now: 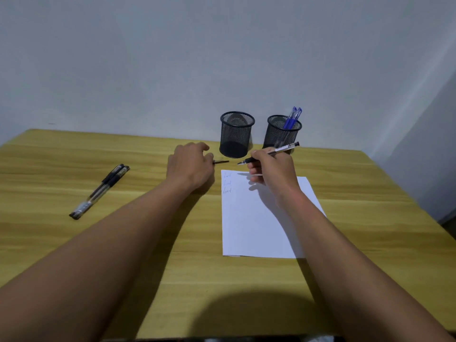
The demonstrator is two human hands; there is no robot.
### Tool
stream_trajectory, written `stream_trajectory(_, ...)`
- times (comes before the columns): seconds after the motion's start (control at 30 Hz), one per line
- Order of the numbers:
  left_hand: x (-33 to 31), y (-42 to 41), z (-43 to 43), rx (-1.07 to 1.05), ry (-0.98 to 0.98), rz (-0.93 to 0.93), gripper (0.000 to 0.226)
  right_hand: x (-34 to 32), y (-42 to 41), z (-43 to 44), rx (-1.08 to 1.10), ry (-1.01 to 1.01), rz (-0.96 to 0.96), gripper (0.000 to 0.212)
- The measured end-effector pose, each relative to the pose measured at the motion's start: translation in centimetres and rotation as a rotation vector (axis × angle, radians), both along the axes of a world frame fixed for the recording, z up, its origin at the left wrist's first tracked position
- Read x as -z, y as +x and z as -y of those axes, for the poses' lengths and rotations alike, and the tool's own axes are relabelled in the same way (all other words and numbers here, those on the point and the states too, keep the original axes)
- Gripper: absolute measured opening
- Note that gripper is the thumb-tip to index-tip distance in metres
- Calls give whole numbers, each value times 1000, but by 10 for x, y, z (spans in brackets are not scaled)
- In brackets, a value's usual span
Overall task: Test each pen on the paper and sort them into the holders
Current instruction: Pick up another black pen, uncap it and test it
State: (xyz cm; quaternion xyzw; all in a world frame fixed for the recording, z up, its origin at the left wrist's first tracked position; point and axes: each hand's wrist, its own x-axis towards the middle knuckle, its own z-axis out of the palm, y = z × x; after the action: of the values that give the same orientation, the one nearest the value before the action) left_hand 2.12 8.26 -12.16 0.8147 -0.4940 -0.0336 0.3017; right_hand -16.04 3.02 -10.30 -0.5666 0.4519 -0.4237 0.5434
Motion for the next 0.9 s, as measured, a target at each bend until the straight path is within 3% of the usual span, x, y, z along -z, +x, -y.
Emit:
stream_trajectory(0.1,7,0,16,-50,79,59,35,1,1,9,2,6,36,16)
stream_trajectory(0.23,16,-3,14,-40,7,135,24,6,-1,16,-1,-14,54,15)
stream_trajectory(0.4,5,0,-4,89,-176,-130,13,-3,-6,9,-22,31,153,3)
stream_trajectory(0.53,-15,-10,-19,179,-260,-175,12,-15,-12,-1,-39,77,246,4)
stream_trajectory(0.9,-57,-53,-44,318,-371,-285,8,-45,-42,-25,-177,89,258,5)
